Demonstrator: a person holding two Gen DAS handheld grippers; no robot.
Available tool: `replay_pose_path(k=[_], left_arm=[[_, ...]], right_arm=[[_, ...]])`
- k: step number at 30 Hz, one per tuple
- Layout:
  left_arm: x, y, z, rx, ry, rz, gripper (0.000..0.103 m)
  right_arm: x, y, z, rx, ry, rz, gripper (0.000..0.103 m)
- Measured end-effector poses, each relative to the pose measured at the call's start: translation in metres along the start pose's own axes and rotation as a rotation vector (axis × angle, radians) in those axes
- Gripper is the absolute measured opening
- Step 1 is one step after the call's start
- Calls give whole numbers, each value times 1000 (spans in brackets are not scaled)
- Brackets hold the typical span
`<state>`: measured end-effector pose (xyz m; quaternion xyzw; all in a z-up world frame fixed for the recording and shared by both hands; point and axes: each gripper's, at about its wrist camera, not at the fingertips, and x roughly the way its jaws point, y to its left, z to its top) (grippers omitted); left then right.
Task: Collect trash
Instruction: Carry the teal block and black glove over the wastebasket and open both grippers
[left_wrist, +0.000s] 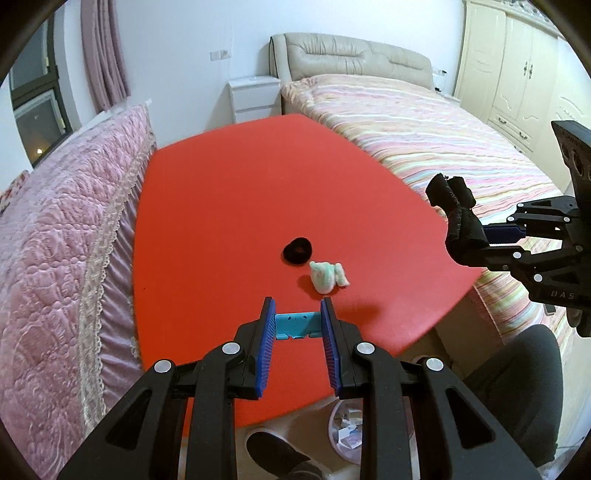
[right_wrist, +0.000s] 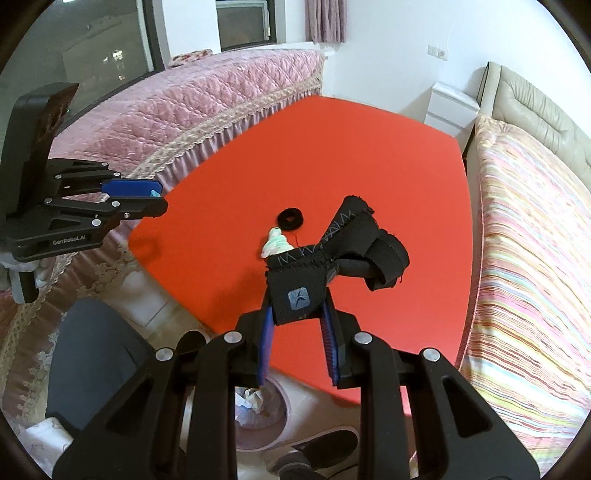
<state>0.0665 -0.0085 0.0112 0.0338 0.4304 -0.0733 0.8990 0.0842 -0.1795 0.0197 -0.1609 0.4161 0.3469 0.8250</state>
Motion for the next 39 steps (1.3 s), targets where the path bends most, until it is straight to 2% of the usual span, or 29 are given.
replay_pose_path(k=[8, 16, 28, 39], left_arm=[[-34, -13, -16, 10, -53, -35, 24], [-50, -35, -39, 32, -47, -66, 24], [-50, -57, -76, 43, 11, -117, 24], [-31, -73, -103, 38, 83, -168, 24]], right_arm=[[-33, 16, -28, -13, -29, 29, 23], [-56, 34, -54, -21, -37, 70, 23], [-53, 54, -94, -12, 29, 124, 23], [-40, 62, -123, 10, 94, 161, 23]])
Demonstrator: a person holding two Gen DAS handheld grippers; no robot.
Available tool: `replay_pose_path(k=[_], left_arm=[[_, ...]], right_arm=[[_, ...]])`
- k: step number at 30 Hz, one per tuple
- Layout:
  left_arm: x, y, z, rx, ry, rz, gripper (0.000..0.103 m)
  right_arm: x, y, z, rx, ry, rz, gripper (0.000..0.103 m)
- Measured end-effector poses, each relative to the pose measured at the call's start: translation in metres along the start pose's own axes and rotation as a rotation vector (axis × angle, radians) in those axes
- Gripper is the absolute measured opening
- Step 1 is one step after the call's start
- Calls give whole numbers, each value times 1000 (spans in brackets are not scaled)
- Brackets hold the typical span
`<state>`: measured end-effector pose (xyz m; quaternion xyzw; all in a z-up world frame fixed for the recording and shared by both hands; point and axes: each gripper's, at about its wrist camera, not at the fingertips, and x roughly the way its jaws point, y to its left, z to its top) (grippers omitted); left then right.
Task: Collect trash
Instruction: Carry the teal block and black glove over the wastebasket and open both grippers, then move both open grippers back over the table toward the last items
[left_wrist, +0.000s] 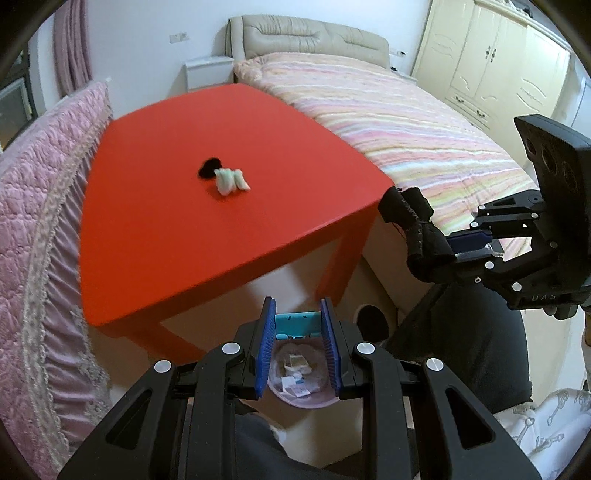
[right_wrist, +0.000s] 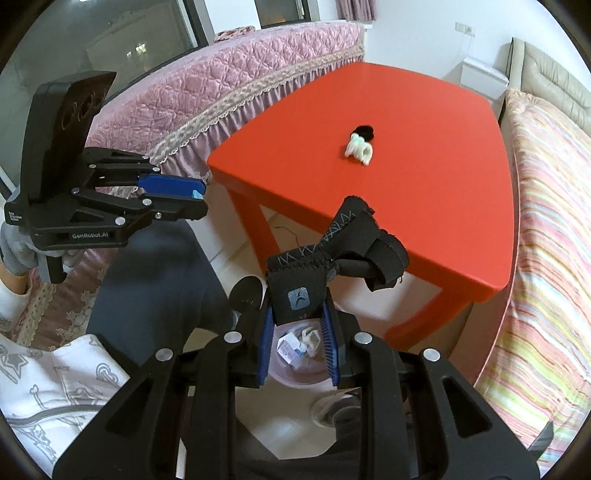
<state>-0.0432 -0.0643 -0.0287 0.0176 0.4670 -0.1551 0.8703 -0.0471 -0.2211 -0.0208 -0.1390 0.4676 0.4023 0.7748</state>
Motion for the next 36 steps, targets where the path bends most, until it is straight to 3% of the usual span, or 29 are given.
replay_pose_path(k=[15, 16, 17, 18, 21, 25, 36], left_arm=[[9, -8, -1, 19, 16, -24, 27], [9, -8, -1, 16, 17, -24, 29], [10, -7, -1, 12, 17, -16, 45], [10, -6, -1, 7, 12, -8, 66], [8, 0, -1, -22, -8, 9, 88], [6, 7, -2, -44, -16, 38, 94], [7, 13, -1, -54, -7, 62, 95]], right_arm=[[4, 1, -5, 1, 18, 33, 27], [5, 1, -5, -3, 22, 32, 35], [5, 1, -5, -4, 19, 25, 55], [5, 1, -5, -1, 14, 19, 64], [5, -2, -5, 11, 5, 6, 77], [5, -5, -4, 26, 0, -6, 93], [5, -10, -3, 49, -5, -18, 100]])
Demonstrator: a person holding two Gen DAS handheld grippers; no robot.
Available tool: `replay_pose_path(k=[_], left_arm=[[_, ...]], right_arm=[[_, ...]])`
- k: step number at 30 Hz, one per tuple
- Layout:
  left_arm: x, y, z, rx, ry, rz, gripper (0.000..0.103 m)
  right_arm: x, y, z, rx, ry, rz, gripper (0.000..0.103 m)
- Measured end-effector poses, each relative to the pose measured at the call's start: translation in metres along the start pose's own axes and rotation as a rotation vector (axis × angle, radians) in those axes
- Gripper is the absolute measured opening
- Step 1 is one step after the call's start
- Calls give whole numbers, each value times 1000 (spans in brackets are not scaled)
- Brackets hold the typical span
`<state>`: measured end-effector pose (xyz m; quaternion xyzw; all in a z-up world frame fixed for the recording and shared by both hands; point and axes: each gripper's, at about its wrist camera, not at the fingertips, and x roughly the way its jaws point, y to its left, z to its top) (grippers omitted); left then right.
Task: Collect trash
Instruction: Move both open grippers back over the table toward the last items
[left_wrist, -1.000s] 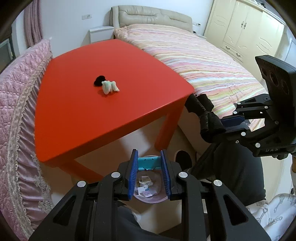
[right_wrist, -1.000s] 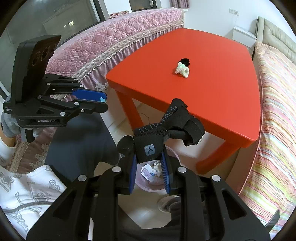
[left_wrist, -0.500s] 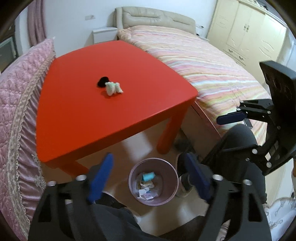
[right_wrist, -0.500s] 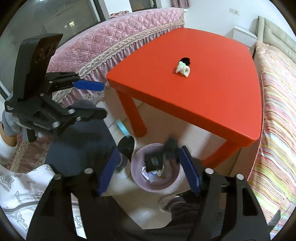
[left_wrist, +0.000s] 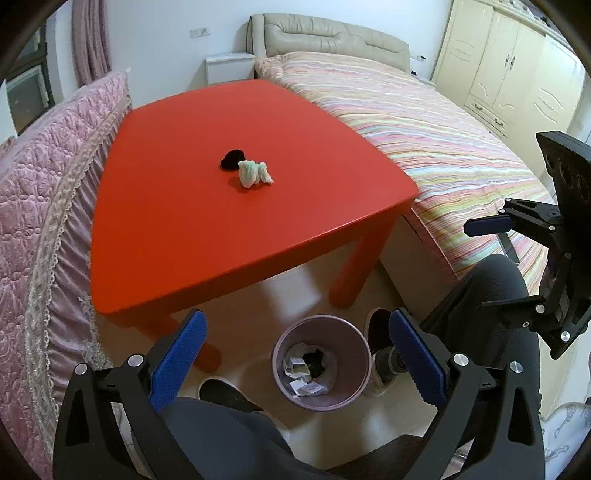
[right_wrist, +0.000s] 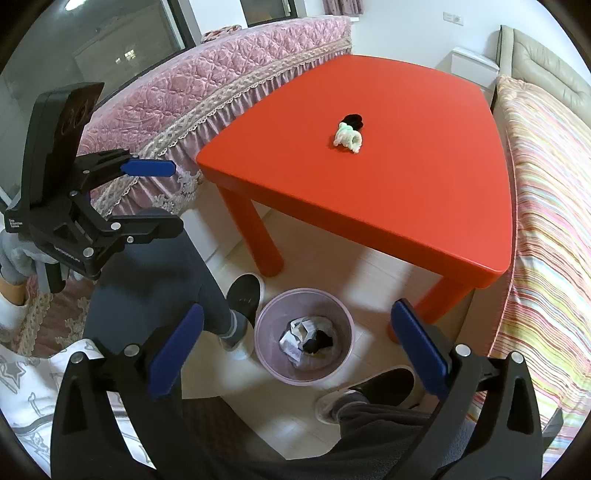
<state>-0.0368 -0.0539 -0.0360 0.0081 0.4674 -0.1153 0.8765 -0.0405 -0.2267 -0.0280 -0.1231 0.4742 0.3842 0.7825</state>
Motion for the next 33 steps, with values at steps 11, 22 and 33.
replay_pose_path(k=[11, 22, 33], left_arm=[[-2, 7, 5, -20, -10, 4, 95], [4, 49, 35, -97, -27, 19, 95], [42, 100, 111, -174, -14, 45, 95]], right_arm=[[-4, -4, 5, 12, -13, 3, 100], [-1, -21, 38, 44, -37, -22, 100], [37, -37, 110, 82, -55, -60, 100]])
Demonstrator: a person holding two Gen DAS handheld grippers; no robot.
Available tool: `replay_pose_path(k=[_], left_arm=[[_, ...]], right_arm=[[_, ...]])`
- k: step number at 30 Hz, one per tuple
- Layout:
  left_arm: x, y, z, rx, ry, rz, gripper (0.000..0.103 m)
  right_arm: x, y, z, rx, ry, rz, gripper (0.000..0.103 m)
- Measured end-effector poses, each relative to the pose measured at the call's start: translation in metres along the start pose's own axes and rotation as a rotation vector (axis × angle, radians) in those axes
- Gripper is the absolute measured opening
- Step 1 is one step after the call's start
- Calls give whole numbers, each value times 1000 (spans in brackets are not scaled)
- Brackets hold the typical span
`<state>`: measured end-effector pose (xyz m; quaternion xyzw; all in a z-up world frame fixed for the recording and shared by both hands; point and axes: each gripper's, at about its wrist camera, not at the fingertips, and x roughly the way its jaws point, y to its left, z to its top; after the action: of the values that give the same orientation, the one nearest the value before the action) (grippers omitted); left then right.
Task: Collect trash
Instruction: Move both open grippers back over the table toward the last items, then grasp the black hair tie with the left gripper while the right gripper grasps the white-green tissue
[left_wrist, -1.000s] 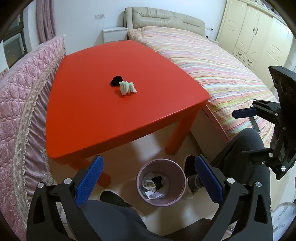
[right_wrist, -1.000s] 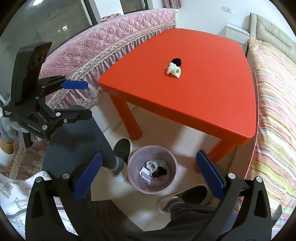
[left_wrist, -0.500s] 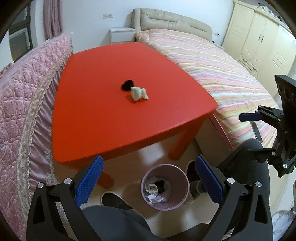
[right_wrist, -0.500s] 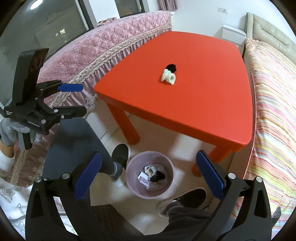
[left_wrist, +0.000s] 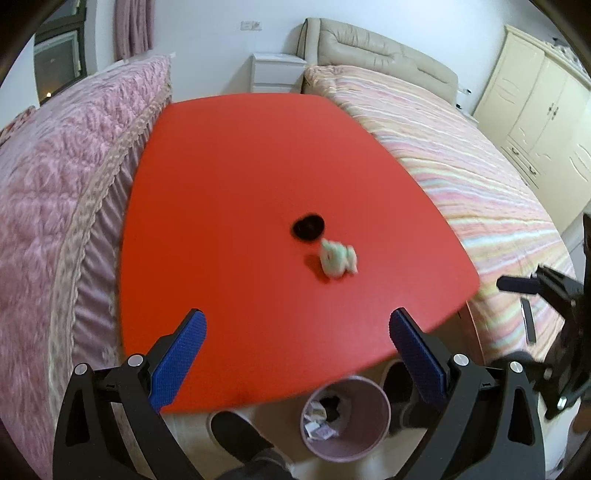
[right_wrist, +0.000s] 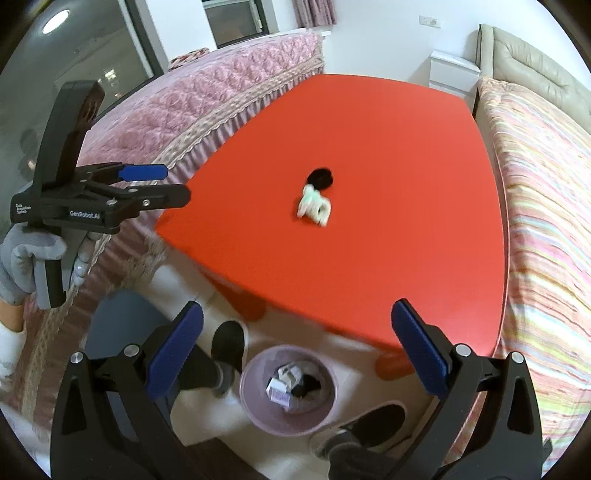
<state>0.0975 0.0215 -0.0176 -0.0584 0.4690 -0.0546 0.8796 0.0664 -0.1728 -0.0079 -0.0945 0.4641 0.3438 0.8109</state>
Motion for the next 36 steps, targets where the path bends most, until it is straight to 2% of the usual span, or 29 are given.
replay_pose_path(k=[8, 16, 24, 27, 36], left_arm=[[32, 8, 50, -32, 34, -6, 95], [77, 9, 79, -71, 144, -22, 95], [121, 11, 84, -150, 242, 1, 95], [133, 13, 83, -188, 261, -6, 95], [158, 15, 80, -234, 304, -11, 95]], right_arm=[[42, -7, 33, 45, 11, -29, 100], [77, -18, 51, 105, 7, -34, 100], [103, -27, 53, 163, 7, -35, 99], [109, -31, 52, 185, 2, -36, 92], [126, -33, 56, 217, -39, -42, 80]])
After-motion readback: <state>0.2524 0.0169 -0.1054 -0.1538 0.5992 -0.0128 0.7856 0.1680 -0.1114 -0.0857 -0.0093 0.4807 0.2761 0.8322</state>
